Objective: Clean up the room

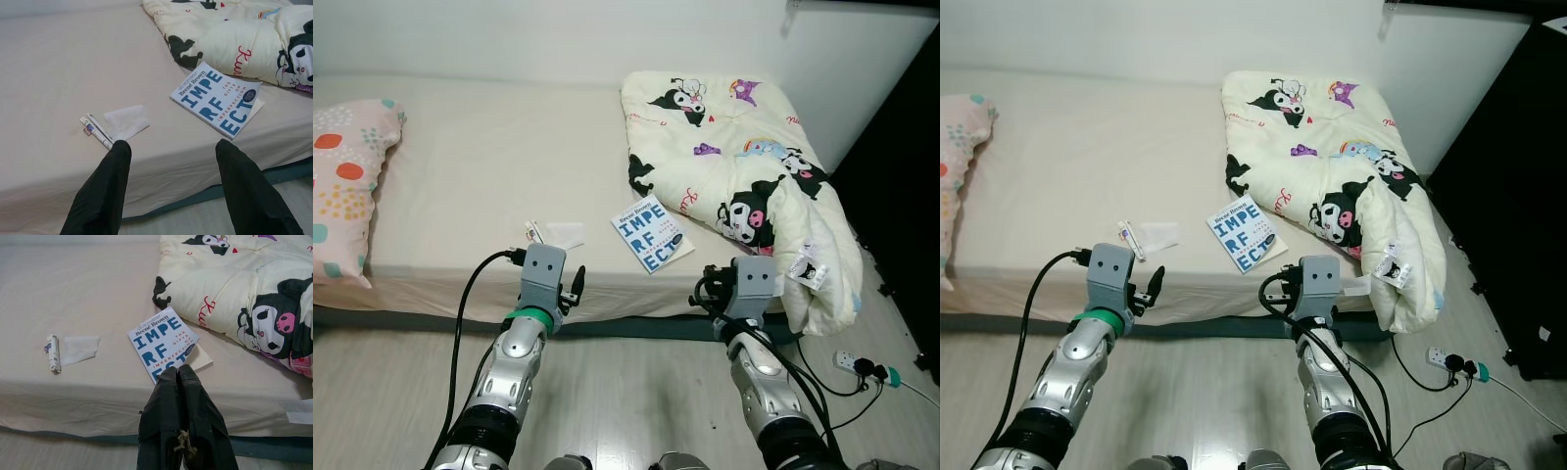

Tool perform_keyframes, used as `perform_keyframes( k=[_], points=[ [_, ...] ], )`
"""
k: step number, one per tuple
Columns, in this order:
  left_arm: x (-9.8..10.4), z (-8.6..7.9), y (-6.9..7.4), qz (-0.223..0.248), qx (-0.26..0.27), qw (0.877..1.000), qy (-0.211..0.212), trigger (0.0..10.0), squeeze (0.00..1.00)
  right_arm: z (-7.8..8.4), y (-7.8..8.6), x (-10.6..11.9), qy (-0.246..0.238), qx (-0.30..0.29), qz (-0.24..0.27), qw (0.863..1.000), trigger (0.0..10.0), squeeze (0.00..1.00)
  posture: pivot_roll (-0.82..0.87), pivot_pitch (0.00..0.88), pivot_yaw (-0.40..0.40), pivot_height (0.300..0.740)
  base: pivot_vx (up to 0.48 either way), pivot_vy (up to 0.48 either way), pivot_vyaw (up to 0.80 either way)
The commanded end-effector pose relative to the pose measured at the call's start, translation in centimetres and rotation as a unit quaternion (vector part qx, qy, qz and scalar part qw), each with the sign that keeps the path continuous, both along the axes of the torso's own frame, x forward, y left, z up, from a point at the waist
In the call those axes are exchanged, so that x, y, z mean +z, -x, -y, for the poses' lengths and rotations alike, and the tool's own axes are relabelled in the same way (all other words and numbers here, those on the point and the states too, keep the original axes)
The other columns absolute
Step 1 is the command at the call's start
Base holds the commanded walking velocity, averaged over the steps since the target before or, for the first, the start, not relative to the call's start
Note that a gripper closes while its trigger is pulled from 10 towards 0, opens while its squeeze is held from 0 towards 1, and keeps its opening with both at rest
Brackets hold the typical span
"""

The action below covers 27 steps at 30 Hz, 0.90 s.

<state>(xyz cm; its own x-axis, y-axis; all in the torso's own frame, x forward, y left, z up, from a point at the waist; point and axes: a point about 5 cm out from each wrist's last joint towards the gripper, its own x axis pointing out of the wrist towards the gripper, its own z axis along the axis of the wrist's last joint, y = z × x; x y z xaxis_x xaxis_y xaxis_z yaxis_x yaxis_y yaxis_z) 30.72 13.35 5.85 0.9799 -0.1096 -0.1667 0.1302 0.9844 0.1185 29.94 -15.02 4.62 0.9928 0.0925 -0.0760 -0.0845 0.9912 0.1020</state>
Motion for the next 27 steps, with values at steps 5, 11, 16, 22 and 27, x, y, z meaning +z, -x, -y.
perform_keyframes(
  k=[5,11,16,22,27],
  points=[
    [-0.06,0.09,0.15,-0.001,-0.002,1.000,-0.004,10.0,0.00,0.08,0.27,-0.50,-0.004,-0.004,-0.010,1.000,10.0,0.00,-0.03,0.000,-0.013,0.740,0.000,0.000,0.00],
    [-0.04,0.09,0.11,0.000,-0.003,1.000,-0.005,10.0,0.00,0.07,0.24,-0.52,-0.004,-0.004,-0.010,1.000,10.0,0.00,-0.03,0.000,-0.012,0.740,0.000,0.000,0.00],
    [-0.03,0.10,0.10,0.001,-0.003,1.000,-0.006,10.0,0.00,0.06,0.24,-0.52,-0.004,-0.004,-0.010,1.000,10.0,0.00,-0.03,0.000,-0.011,0.740,0.000,0.000,0.00],
    [0.02,0.11,0.06,0.001,-0.003,1.000,-0.006,10.0,0.00,0.03,0.21,-0.50,-0.004,-0.004,-0.010,1.000,10.0,0.00,-0.03,0.000,-0.011,0.740,0.000,0.000,0.00],
    [0.04,0.13,0.05,0.002,-0.004,1.000,-0.006,10.0,0.00,0.03,0.20,-0.49,-0.004,-0.004,-0.010,1.000,10.0,0.00,-0.03,0.000,-0.012,0.740,0.000,0.000,0.00]
  ],
)
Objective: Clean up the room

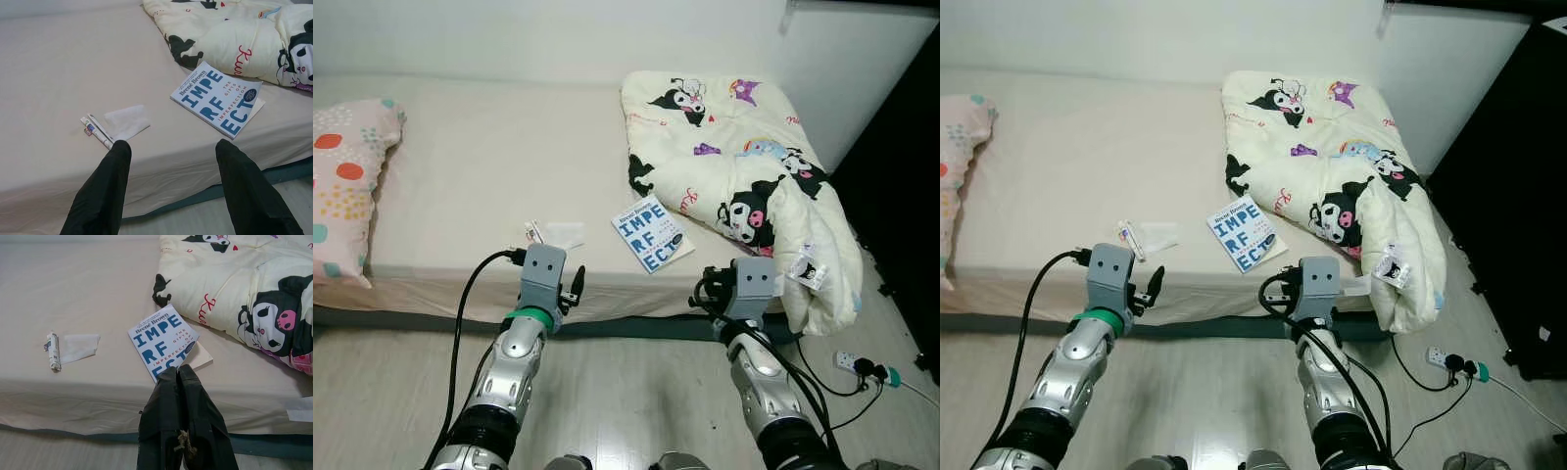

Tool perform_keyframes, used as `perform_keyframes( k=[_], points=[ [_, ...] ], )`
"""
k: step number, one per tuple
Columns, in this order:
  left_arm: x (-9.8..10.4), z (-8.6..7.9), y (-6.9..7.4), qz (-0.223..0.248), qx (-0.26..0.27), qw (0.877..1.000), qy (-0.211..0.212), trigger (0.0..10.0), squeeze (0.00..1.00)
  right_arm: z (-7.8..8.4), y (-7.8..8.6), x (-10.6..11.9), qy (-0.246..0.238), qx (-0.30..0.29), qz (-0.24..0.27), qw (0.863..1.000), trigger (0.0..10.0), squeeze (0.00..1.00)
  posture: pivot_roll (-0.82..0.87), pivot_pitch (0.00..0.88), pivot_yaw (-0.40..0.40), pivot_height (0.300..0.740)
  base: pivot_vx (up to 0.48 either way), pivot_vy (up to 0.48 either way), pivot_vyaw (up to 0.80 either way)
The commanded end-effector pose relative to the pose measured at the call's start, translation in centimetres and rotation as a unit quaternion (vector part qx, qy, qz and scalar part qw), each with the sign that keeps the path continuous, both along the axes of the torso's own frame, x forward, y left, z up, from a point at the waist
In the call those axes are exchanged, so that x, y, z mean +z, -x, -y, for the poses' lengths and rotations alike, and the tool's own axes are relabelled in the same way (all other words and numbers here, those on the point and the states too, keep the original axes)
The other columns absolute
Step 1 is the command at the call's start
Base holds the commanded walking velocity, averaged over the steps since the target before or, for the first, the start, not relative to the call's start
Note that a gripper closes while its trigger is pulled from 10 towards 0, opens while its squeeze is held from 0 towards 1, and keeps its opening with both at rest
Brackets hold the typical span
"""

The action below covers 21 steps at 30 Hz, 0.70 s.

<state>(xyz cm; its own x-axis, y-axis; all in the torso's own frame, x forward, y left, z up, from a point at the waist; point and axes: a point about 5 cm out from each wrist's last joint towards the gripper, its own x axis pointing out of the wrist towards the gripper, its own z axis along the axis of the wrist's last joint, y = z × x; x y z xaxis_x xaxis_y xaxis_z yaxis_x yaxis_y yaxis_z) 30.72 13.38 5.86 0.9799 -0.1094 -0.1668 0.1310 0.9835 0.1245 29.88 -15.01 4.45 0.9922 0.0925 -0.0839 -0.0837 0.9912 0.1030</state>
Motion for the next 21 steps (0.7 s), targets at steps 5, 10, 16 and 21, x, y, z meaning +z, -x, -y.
perform_keyframes(
  k=[5,10,16,21],
  points=[
    [0.02,0.16,0.06,0.001,-0.003,1.000,-0.003,10.0,0.00,0.03,0.13,-0.33,-0.004,-0.003,-0.007,1.000,10.0,0.00,-0.03,0.000,-0.012,0.740,0.000,0.000,0.00],
    [0.02,0.16,0.06,0.001,-0.003,1.000,-0.003,10.0,0.00,0.01,0.13,-0.34,-0.004,-0.003,-0.007,1.000,10.0,0.00,-0.03,0.000,-0.012,0.740,0.000,0.000,0.00],
    [0.01,0.16,0.07,0.001,-0.003,1.000,-0.003,10.0,0.00,-0.01,0.14,-0.36,-0.004,-0.002,-0.007,1.000,10.0,0.00,-0.03,0.000,-0.013,0.740,0.000,0.000,0.00],
    [-0.01,0.18,0.09,0.001,-0.003,1.000,-0.003,10.0,0.00,-0.02,0.16,-0.38,-0.004,-0.002,-0.007,1.000,10.0,0.00,-0.03,0.000,-0.012,0.740,0.000,0.000,0.00]
  ],
)
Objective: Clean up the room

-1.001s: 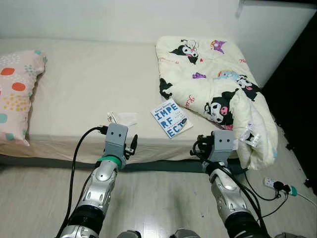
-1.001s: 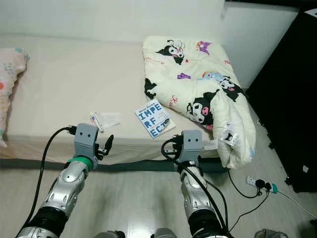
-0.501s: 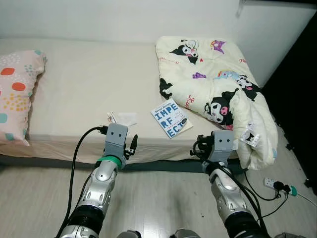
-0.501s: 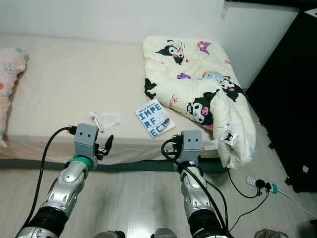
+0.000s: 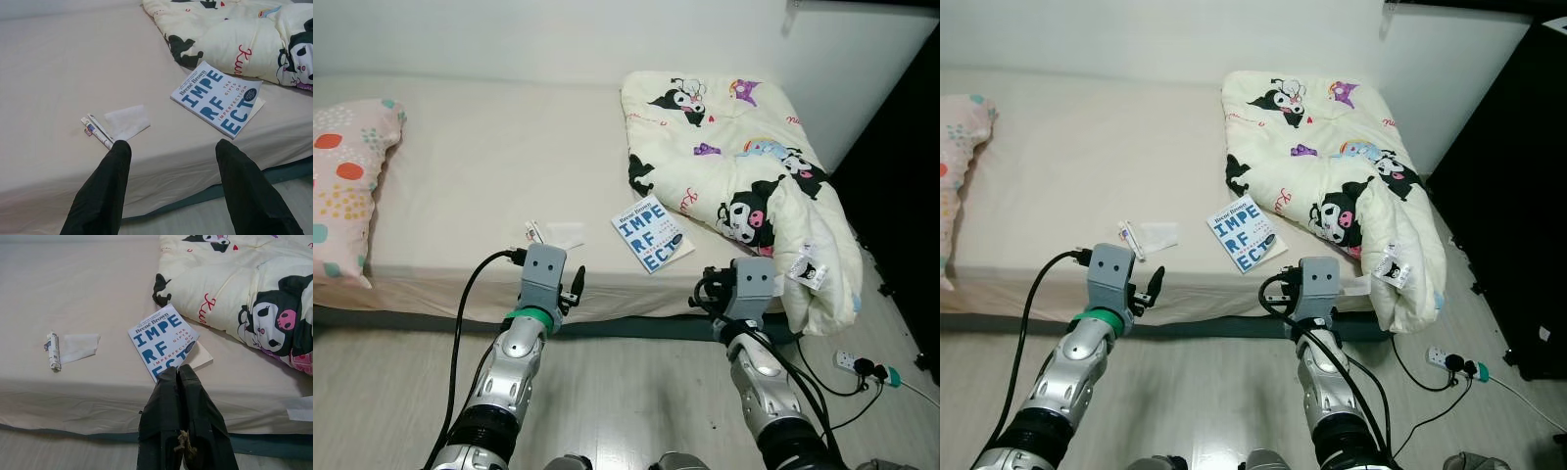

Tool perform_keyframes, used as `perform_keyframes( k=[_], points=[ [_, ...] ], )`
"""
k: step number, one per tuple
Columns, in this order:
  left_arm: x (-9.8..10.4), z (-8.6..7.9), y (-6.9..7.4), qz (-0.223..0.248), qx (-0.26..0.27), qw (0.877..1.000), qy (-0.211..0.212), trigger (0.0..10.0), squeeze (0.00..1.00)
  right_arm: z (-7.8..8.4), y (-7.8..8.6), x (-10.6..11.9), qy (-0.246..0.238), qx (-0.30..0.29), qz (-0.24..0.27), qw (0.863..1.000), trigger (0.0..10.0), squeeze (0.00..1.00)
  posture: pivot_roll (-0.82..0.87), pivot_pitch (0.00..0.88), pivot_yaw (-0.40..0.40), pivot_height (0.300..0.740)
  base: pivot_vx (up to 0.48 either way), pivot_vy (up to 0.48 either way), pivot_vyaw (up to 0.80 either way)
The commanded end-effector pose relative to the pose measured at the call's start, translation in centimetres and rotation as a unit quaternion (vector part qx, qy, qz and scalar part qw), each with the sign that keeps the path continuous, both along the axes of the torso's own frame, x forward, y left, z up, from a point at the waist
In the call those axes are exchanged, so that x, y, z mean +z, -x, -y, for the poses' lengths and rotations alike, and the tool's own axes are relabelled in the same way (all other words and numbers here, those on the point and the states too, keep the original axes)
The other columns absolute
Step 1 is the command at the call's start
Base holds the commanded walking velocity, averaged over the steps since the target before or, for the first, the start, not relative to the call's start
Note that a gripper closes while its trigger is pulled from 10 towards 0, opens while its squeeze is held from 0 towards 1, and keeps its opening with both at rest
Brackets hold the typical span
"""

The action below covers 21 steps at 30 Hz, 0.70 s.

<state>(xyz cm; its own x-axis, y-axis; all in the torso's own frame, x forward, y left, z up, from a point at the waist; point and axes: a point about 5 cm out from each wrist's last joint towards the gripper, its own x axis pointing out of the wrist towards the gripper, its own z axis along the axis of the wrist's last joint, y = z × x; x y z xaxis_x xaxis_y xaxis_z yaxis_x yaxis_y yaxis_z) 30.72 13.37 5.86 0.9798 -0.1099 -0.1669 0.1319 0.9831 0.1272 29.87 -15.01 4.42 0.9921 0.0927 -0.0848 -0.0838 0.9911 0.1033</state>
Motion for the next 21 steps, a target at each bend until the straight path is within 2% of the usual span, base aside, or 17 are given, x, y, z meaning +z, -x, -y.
perform_keyframes(
  k=[1,21],
  points=[
    [0.00,0.17,0.09,0.001,-0.003,1.000,-0.001,10.0,0.00,-0.01,0.15,-0.36,-0.003,-0.002,-0.007,1.000,10.0,0.00,-0.03,0.000,-0.012,0.740,0.000,0.000,0.00],
    [0.04,0.17,0.11,0.001,-0.004,1.000,-0.001,10.0,0.00,-0.05,0.19,-0.41,-0.003,-0.002,-0.008,1.000,10.0,0.00,-0.03,0.000,-0.012,0.740,0.000,0.000,0.00]
  ],
)
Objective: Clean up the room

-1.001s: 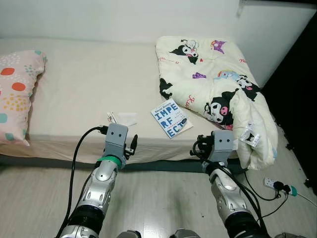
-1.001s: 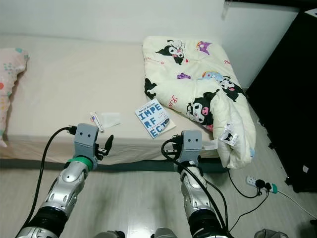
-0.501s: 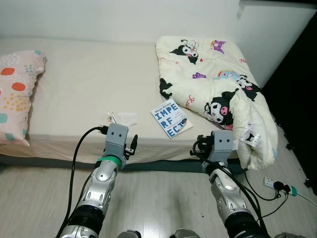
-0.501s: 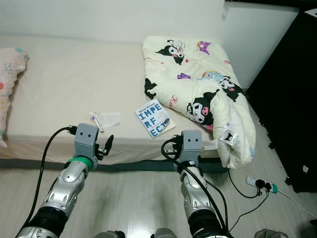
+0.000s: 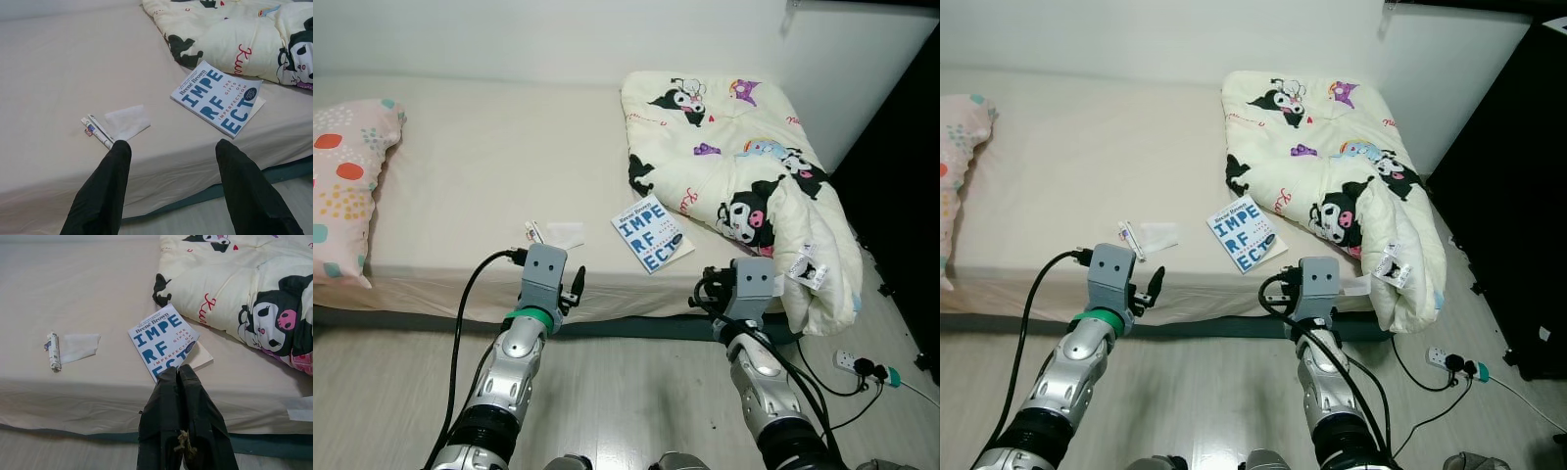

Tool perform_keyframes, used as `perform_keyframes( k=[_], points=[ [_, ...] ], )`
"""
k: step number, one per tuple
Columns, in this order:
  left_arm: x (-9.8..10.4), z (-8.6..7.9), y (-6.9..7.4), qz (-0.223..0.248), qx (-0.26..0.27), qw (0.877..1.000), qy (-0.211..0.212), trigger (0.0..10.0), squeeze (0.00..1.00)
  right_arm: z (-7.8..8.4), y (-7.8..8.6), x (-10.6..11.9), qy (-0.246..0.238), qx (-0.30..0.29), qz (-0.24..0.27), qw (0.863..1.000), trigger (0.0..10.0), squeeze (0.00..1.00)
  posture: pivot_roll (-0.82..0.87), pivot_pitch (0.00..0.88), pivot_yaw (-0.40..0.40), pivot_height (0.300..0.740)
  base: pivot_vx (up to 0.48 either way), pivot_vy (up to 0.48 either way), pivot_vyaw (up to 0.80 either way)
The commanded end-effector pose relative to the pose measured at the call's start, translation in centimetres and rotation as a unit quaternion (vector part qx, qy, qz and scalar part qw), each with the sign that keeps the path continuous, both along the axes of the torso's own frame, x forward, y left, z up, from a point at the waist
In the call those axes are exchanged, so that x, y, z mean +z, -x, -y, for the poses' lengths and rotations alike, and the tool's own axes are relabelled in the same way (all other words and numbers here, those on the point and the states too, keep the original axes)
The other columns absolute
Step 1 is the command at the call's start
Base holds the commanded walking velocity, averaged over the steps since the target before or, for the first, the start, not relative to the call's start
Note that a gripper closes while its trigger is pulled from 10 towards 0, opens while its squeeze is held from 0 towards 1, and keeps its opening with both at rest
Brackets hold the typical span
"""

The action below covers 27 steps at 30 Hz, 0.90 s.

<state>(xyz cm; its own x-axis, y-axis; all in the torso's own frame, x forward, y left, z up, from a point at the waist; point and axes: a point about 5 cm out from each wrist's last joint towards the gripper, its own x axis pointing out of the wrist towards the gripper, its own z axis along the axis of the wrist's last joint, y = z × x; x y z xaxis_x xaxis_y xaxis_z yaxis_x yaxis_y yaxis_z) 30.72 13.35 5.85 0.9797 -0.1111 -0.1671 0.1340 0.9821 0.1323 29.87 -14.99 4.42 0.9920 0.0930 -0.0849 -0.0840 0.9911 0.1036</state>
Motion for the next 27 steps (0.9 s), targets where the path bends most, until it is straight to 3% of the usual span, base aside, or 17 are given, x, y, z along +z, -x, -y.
perform_keyframes(
  k=[1,27],
  points=[
    [0.03,0.16,0.12,0.001,-0.003,1.000,0.001,10.0,0.00,-0.03,0.21,-0.42,-0.003,-0.002,-0.009,1.000,10.0,0.00,-0.03,0.000,-0.012,0.740,0.000,0.000,0.00],
    [-0.01,0.20,0.07,-0.001,-0.003,1.000,0.002,10.0,0.00,-0.06,0.19,-0.48,-0.002,-0.002,-0.010,1.000,10.0,0.00,-0.03,0.000,-0.011,0.740,0.000,0.000,0.00]
  ],
)
